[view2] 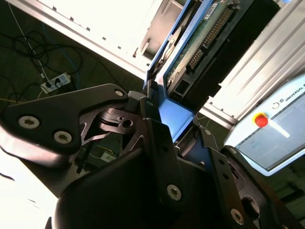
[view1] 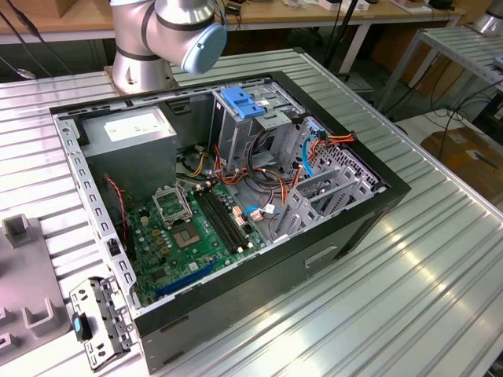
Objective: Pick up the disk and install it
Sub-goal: 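Pick up the disk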
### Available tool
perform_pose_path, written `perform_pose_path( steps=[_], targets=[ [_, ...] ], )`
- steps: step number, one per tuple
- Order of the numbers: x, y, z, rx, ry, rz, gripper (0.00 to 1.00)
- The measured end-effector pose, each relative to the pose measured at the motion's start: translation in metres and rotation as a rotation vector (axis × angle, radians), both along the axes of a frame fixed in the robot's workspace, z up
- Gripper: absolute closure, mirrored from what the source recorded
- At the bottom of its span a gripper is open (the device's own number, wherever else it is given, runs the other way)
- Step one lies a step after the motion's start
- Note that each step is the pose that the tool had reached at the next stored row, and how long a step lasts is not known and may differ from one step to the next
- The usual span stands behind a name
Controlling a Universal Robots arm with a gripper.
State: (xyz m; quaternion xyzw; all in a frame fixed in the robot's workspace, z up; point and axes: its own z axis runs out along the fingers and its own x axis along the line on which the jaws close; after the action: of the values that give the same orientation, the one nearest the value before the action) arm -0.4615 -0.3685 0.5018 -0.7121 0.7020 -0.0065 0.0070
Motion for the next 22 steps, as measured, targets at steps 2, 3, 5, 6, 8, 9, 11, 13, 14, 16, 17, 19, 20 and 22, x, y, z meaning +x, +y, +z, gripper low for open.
perform_pose_path(
  steps=[2, 3, 5, 6, 8, 9, 11, 13, 14, 16, 17, 19, 20, 22],
  targets=[
    [0.0021, 0.0000, 0.0000, 0.0000, 0.0001, 0.000, 0.63],
    [0.0032, -0.0001, 0.0000, 0.0000, 0.0000, 0.000, 0.63],
    [0.0049, -0.0004, 0.0000, 0.0000, -0.0001, 0.000, 0.63],
    [0.0053, -0.0008, -0.0001, 0.0001, -0.0001, 0.000, 0.63],
    [0.0062, -0.0031, 0.0000, 0.0000, 0.0001, 0.000, 0.63],
    [0.0063, -0.0044, 0.0000, 0.0000, 0.0001, 0.000, 0.63],
    [0.0063, -0.0077, 0.0001, 0.0000, 0.0001, 0.000, 0.63],
    [0.0063, -0.0112, 0.0000, 0.0000, 0.0000, 0.000, 0.63],
    [0.0064, -0.0128, 0.0000, 0.0000, 0.0000, 0.000, 0.63],
    [0.0082, -0.0141, 0.0001, 0.0000, 0.0001, 0.000, 0.63],
    [0.0105, -0.0144, 0.0000, 0.0000, 0.0000, 0.000, 0.63],
    [0.0146, -0.0146, 0.0000, 0.0000, 0.0001, 0.000, 0.63],
    [0.0169, -0.0147, 0.0001, 0.0000, 0.0002, 0.000, 0.63],
    [0.0210, -0.0147, 0.0000, 0.0000, 0.0002, 0.000, 0.63]
  ],
)
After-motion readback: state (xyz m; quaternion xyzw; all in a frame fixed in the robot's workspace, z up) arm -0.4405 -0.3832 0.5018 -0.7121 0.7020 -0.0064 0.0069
